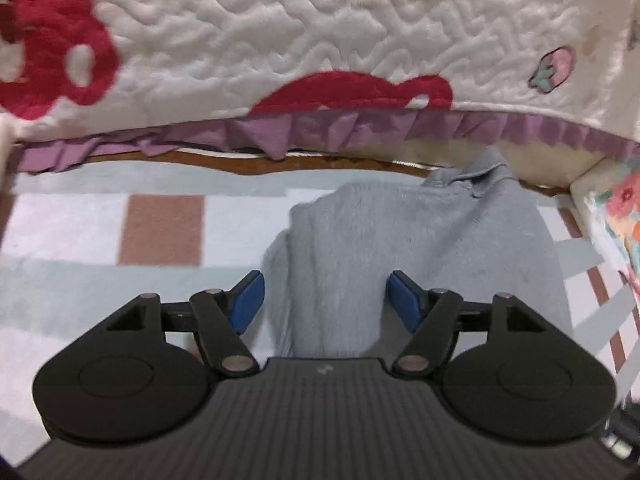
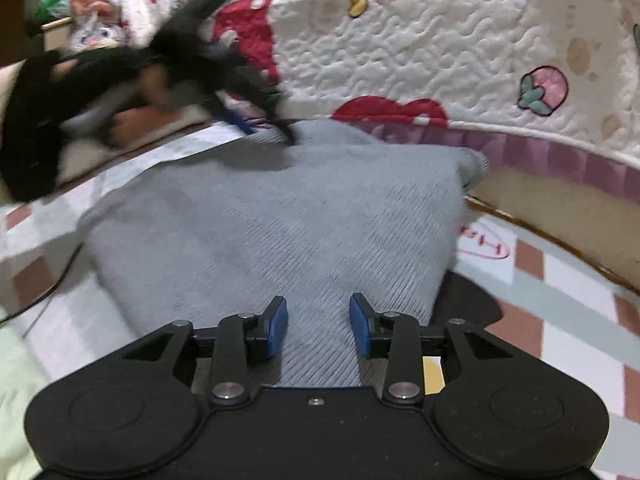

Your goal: Fold clothes

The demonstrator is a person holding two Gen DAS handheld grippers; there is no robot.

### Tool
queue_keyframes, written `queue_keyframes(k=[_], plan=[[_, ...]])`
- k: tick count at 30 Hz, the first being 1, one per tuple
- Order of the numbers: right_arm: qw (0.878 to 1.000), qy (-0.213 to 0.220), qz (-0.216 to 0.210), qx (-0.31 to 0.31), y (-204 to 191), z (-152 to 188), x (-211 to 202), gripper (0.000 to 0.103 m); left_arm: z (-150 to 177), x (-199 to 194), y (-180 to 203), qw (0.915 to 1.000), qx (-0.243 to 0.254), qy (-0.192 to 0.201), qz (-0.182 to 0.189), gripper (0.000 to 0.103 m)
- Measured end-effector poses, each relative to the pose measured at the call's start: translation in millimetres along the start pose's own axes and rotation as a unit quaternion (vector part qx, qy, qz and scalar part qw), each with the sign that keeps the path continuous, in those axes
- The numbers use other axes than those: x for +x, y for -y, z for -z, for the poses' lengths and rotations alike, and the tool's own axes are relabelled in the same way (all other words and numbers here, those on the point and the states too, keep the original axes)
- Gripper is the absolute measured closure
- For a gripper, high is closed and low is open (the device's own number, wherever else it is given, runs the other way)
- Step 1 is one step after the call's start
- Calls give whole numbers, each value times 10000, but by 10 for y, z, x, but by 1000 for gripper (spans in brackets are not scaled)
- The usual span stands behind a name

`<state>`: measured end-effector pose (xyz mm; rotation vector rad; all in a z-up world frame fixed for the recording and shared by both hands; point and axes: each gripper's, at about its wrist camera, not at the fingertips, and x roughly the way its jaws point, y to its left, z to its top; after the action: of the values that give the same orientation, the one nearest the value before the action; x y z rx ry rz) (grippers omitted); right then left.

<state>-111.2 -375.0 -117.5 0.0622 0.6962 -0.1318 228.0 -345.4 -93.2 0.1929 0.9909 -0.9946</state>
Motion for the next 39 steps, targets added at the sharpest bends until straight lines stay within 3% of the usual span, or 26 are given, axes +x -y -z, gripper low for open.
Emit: queue_keyframes(k=[1, 2, 3, 4, 5, 9, 11, 13, 14, 18, 20, 22, 23, 27, 30, 32, 34, 39], plan=[[9999, -11, -84, 58, 10, 7, -2, 62, -58, 86, 26, 10000, 27, -88, -28, 35], [9998, -22, -169, 116, 21, 14, -3, 62, -103, 164, 52, 9998, 50, -163, -50, 44], [9996, -33, -222, 144, 27, 15, -3, 62, -125, 211, 68, 9998, 78, -190, -60, 62], [9995, -43, -268, 164, 33, 15, -1, 62, -131, 217, 91, 9997, 167, -135, -113, 66], [9993, -54, -313, 184, 39, 14, 0, 62, -120, 189, 136, 9991, 329, -12, -249, 77], [9980, -88, -543, 312, 66, 4, -21, 62, 5, 49, 213, 9930, 618, 378, -931, 83], [9988, -90, -482, -28, 27, -12, -87, 62, 86, 36, 233, 9897, 735, 411, -1161, 83], [9978, -6, -88, -659, -2, -31, -227, 54, 159, -1, 218, 9887, 770, 429, -1210, 83], [9975, 16, 63, -700, 46, -37, -298, 51, 203, -95, 137, 9925, 498, 469, -1015, 80], [9996, -133, 2, 238, 511, -51, -462, 49, 375, -470, -185, 9961, -591, 622, -224, 70], [9981, -165, 44, 592, 663, -34, -494, 49, 461, -658, -346, 9910, -1133, 695, 173, 66], [9962, -167, 119, 845, 747, -7, -493, 46, 588, -850, -468, 9838, -1557, 751, 478, 53], [9950, -167, 157, 968, 787, 6, -490, 45, 721, -935, -460, 9833, -1588, 754, 463, 48], [9928, -284, 131, 1153, 797, 33, -370, 45, 1133, -969, -409, 9836, -1653, 517, 494, 47], [9861, -37, -453, 1597, 852, -2, -356, 44, 1268, -766, -368, 9870, -1521, 171, 482, 45], [9760, 134, -758, 2039, 906, -38, -338, 38, 1326, -637, -390, 9867, -1534, 56, 534, 41], [9686, 184, -867, 2322, 929, -64, -306, 36, 1374, -549, -438, 9847, -1614, 5, 650, 38], [9621, -327, -717, 2609, 958, -119, -161, 36, 1486, -436, -537, 9778, -1870, -12, 950, 36]])
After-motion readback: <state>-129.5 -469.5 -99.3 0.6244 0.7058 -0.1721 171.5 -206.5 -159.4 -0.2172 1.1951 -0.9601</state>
